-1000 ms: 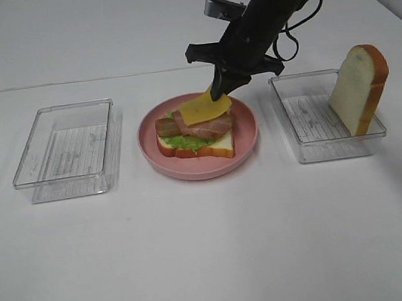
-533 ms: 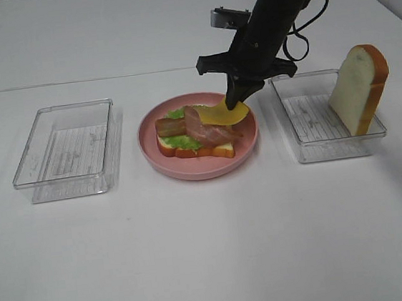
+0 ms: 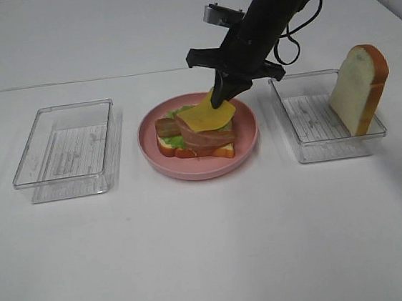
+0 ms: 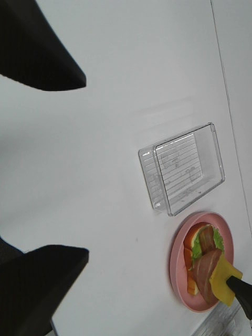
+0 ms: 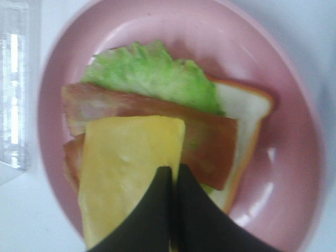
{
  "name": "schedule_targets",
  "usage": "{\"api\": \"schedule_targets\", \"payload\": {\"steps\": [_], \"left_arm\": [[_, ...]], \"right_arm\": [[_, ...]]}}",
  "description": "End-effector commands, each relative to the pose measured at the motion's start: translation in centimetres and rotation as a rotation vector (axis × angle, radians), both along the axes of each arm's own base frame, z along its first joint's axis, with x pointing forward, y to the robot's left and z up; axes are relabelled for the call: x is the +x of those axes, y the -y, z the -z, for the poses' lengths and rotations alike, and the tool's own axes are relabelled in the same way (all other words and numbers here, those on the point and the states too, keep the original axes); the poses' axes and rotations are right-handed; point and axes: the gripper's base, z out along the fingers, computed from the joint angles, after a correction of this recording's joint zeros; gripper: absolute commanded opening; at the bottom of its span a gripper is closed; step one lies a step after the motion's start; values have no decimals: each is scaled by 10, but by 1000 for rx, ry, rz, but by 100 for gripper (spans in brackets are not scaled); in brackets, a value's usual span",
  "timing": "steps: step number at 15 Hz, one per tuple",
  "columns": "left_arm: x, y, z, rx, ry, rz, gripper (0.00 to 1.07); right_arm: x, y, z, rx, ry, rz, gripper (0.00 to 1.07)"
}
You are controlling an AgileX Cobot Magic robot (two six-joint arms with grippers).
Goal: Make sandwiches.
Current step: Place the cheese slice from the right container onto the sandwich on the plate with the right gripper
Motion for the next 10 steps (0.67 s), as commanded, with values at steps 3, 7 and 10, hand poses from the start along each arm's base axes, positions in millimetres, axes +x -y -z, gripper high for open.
{"api": "schedule_targets", "payload": {"steps": [3,7,10], "left_arm": [[-2,-1,0,-18,22,1,76],[-2,-1,0,-18,22,1,76],[-2,-1,0,-18,22,1,76]], "right_arm": [[4,-17,-14,236,54,-17,0],[6,-19,-16,267,72,0,0],[6,-19,-16,267,72,0,0]]}}
